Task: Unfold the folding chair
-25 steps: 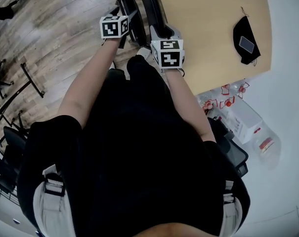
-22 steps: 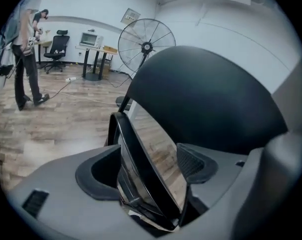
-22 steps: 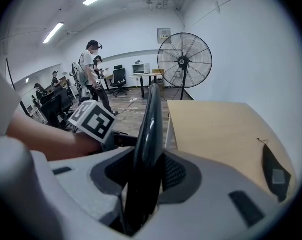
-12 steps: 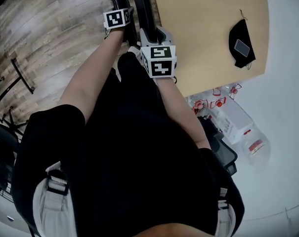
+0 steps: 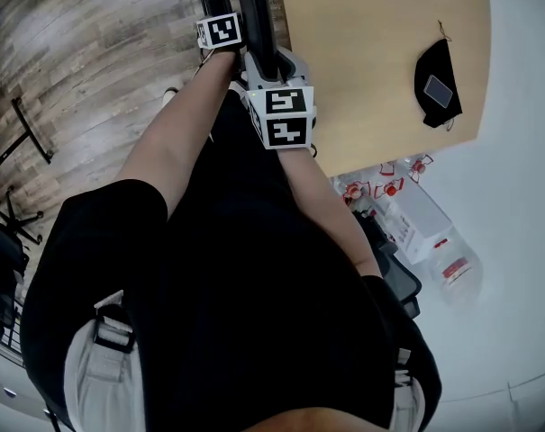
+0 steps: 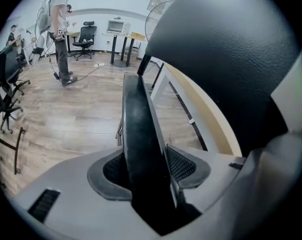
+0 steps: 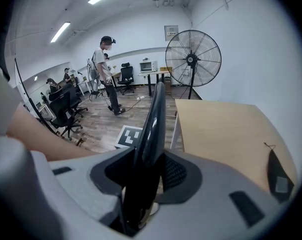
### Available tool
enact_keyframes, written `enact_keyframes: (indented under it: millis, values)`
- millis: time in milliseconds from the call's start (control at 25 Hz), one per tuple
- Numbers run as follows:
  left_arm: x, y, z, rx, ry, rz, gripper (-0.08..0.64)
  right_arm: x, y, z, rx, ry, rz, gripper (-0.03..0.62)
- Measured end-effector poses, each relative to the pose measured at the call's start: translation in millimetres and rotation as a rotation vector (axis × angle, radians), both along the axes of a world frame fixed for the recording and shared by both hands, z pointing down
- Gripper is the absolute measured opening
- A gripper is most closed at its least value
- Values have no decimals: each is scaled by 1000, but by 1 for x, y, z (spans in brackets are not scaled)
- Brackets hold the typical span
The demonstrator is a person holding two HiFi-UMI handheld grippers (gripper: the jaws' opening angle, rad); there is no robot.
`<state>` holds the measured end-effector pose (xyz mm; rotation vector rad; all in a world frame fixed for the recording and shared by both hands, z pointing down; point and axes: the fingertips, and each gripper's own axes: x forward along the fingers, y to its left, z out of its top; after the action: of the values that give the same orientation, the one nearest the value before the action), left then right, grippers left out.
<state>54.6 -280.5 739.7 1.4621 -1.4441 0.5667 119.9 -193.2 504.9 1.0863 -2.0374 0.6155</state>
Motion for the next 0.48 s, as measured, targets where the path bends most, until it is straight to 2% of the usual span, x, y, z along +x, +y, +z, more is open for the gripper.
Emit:
enact_keyframes:
  millis: [160,280,480]
  values:
    - [-3,1,1,10,9,4,198,-3,1,0,1,5,-11,132]
    - [-14,-1,-3,26,-20,-2,190,-5,2,1,1,14,-13,132]
    - [-13,7,1,12,25,0,186,-8,4,2,6,21,-9,132]
